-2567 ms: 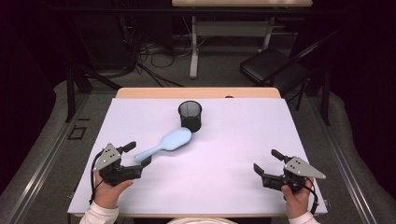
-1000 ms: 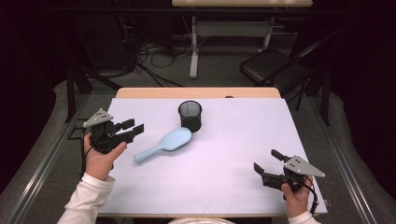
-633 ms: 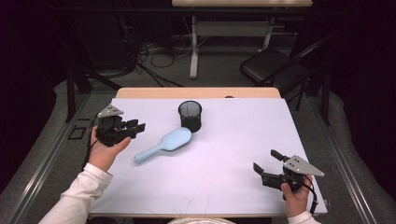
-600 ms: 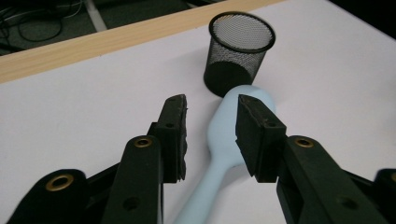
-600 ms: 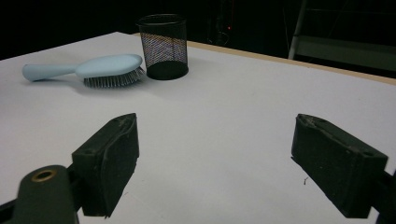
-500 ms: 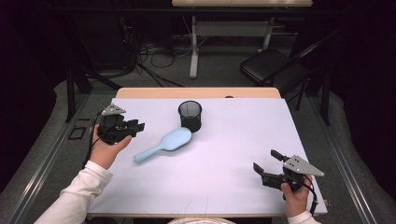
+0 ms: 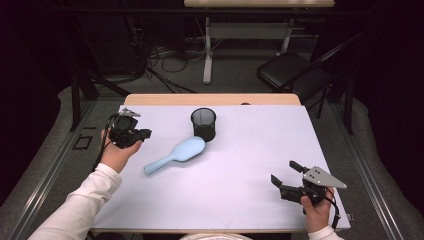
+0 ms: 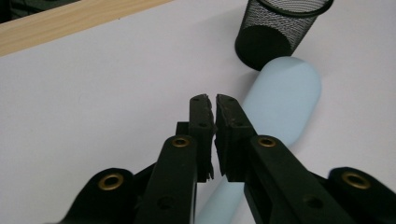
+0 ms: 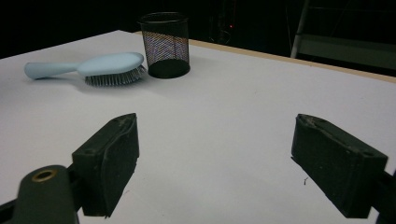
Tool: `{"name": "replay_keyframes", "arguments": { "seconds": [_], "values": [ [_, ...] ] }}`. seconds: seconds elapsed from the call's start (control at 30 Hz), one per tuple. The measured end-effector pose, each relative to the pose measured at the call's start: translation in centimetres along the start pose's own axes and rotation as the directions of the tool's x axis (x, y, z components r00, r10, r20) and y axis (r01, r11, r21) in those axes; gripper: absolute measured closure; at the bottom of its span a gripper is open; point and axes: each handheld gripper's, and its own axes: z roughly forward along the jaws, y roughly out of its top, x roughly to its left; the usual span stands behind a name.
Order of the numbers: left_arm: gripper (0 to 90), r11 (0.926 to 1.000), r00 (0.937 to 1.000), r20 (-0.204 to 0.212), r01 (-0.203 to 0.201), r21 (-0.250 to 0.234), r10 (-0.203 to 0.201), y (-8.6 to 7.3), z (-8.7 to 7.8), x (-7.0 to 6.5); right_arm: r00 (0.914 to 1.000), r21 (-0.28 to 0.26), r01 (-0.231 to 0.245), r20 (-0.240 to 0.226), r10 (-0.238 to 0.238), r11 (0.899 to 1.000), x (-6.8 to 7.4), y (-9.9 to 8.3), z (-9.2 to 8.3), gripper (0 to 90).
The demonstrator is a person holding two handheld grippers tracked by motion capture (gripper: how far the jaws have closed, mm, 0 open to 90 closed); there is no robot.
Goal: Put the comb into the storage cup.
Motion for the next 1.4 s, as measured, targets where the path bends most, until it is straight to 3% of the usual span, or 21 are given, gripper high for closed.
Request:
{"name": "replay_keyframes", "arguments": {
  "seconds": [0.5, 0.67, 0.9, 1.07, 1.4],
  "values": [
    [90.0, 0.9974, 0.9991, -0.038, 0.023, 0.069, -0.020, 0.3, 2.5, 0.6, 1.0000, -0.001, -0.004, 0.000, 0.004, 1.000, 0.0, 0.0, 0.0, 14.5],
    [90.0, 0.9931, 0.9994, -0.034, 0.003, 0.117, 0.001, 0.3, 3.9, 0.2, 1.0000, -0.002, -0.002, 0.000, 0.002, 1.000, 0.0, 0.0, 0.0, 14.5],
    [90.0, 0.9889, 0.9995, -0.032, -0.003, 0.149, 0.008, 0.1, 5.0, 0.1, 1.0000, -0.003, -0.004, -0.001, 0.004, 1.000, 0.0, 0.0, 0.0, 14.5],
    [90.0, 0.9878, 0.9997, -0.018, 0.018, 0.154, -0.016, -0.3, 5.7, 0.2, 1.0000, -0.002, -0.001, -0.004, 0.001, 1.000, 0.0, 0.0, 0.0, 14.5],
    [90.0, 0.9746, 1.0000, 0.003, 0.007, 0.224, -0.008, -0.8, 7.1, 0.0, 1.0000, 0.001, 0.004, -0.004, -0.004, 1.000, -0.1, 0.0, 0.1, 14.6]
  ]
}}
